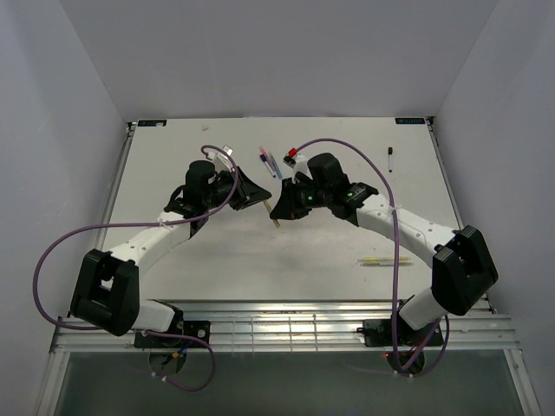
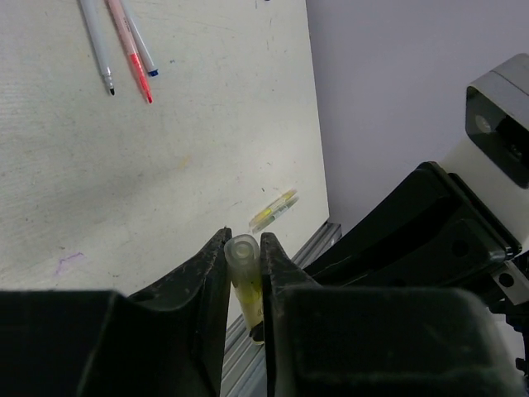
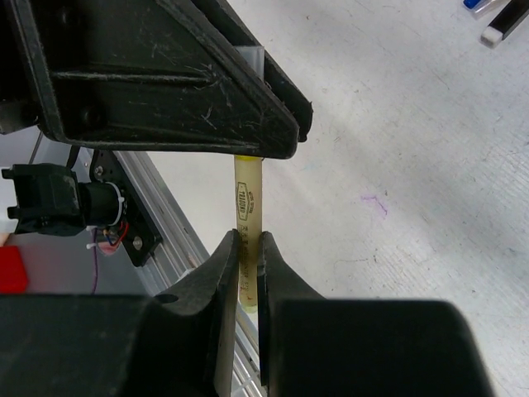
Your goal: Open the pen caps
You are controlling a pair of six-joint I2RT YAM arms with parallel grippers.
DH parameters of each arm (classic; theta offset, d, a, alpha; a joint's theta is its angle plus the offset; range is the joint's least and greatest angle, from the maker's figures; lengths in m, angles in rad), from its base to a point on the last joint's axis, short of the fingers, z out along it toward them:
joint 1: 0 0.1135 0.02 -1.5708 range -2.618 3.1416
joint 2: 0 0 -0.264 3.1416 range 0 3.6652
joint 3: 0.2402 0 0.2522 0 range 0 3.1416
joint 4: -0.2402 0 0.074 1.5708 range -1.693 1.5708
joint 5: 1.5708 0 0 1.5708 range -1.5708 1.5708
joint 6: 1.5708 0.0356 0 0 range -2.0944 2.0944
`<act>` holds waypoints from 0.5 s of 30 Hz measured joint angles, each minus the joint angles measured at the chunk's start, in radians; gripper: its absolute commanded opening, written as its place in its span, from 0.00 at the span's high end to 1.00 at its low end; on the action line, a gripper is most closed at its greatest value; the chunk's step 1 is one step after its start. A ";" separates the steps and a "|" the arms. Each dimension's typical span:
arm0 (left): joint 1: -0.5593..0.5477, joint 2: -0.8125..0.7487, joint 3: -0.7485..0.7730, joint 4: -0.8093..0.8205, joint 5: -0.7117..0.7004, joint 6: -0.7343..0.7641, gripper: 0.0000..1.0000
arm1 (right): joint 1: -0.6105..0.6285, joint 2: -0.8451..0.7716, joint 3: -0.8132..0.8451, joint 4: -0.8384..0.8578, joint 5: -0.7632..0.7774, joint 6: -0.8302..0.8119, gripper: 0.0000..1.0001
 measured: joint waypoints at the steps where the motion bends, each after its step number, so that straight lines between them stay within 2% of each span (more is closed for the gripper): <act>1: 0.000 0.000 0.002 0.002 0.000 -0.003 0.76 | 0.002 0.005 0.000 0.000 0.001 0.000 0.92; 4: -0.001 0.006 0.003 0.001 0.000 -0.003 0.87 | 0.005 0.011 0.000 0.000 0.003 -0.001 0.92; 5: -0.001 0.008 0.003 0.002 0.000 -0.005 0.95 | 0.005 0.012 0.001 0.000 0.004 -0.002 0.88; 7: -0.001 0.013 0.004 0.001 0.000 -0.005 1.00 | 0.005 0.018 0.003 0.000 0.003 -0.006 0.83; 11: -0.001 0.025 0.005 0.006 0.000 -0.005 1.00 | 0.005 0.040 0.025 -0.007 0.004 -0.017 0.67; 15: -0.001 0.029 0.005 0.002 0.003 -0.003 1.00 | 0.005 0.076 0.061 -0.003 0.002 -0.024 0.66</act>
